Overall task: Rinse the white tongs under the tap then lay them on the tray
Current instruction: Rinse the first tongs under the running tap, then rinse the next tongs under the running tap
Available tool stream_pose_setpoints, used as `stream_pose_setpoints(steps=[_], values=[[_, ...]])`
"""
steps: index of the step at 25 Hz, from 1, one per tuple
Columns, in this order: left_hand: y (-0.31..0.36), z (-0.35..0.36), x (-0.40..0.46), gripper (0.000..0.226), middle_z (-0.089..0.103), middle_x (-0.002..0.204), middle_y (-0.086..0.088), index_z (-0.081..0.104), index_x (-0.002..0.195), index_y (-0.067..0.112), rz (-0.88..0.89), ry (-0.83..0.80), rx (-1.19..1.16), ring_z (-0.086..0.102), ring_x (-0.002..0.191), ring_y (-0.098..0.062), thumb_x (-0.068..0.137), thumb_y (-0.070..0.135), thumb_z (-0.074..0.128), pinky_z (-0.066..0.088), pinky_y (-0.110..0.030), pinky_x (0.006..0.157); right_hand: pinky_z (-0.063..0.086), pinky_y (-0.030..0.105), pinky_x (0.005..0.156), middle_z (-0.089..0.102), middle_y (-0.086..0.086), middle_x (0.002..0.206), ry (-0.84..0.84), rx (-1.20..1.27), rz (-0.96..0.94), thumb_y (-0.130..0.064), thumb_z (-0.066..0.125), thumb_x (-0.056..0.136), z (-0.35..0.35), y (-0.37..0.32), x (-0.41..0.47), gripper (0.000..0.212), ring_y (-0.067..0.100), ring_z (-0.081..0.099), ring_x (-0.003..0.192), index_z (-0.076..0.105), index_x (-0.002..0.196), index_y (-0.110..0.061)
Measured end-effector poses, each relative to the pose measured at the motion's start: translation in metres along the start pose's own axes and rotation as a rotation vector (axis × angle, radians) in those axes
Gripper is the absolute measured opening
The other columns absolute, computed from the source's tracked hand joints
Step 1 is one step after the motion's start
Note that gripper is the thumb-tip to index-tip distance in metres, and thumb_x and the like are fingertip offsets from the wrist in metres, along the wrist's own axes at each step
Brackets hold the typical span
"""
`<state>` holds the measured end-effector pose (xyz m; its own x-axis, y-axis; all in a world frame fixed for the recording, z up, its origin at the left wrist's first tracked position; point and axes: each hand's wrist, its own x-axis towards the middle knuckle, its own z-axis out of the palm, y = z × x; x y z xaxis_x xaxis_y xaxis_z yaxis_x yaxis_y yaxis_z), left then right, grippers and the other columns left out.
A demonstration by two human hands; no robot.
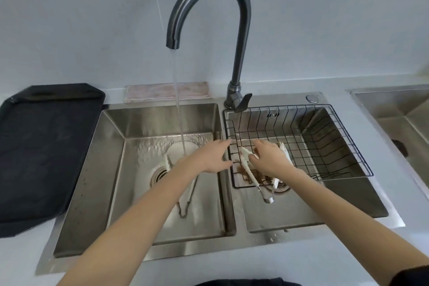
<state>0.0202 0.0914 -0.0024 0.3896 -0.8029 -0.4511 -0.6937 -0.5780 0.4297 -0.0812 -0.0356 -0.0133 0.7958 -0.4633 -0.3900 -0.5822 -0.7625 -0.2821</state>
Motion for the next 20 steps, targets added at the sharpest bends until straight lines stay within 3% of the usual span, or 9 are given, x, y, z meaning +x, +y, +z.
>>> stream_pose_setpoints(steps=[3,9,15,20], values=[[0.022,0.014,0.004,0.068,0.026,0.154,-0.011,0.013,0.149,0.014,0.043,-0.034,0.031,0.030,0.140,-0.025,0.092,0.028,0.048,0.029,-0.037,0.114,0.035,0.044,0.103,0.045,0.014,0.138,-0.011,-0.036,0.077,-0.028,0.042,0.092,-0.001,0.024,-0.007,0.047,0.034,0.040,0.127,0.042,0.137,-0.014],[0.048,0.043,0.013,0.063,0.038,0.145,-0.013,0.024,0.146,0.015,0.061,-0.082,0.065,0.037,0.132,-0.027,0.090,0.024,0.052,0.034,-0.035,0.107,0.038,0.043,0.100,0.041,0.017,0.139,-0.065,-0.050,0.155,-0.031,0.046,0.092,-0.002,0.052,-0.017,0.049,0.034,0.044,0.123,0.040,0.135,-0.009],[0.051,0.064,0.018,0.057,0.041,0.142,-0.008,0.036,0.142,0.019,0.022,-0.081,0.146,0.042,0.130,-0.026,0.090,0.034,0.052,0.038,-0.038,0.103,0.044,0.039,0.084,0.053,0.019,0.122,-0.079,0.045,0.159,-0.032,0.045,0.091,0.006,0.053,-0.012,0.041,0.031,0.053,0.095,0.043,0.122,-0.006],[0.050,0.070,0.013,0.043,0.045,0.135,-0.005,0.050,0.132,0.020,0.036,0.000,0.099,0.050,0.119,-0.025,0.090,0.030,0.052,0.041,-0.034,0.096,0.045,0.041,0.087,0.050,0.016,0.109,-0.027,0.096,0.186,-0.024,0.046,0.088,0.010,0.050,-0.010,0.032,0.029,0.050,0.090,0.046,0.113,-0.004]])
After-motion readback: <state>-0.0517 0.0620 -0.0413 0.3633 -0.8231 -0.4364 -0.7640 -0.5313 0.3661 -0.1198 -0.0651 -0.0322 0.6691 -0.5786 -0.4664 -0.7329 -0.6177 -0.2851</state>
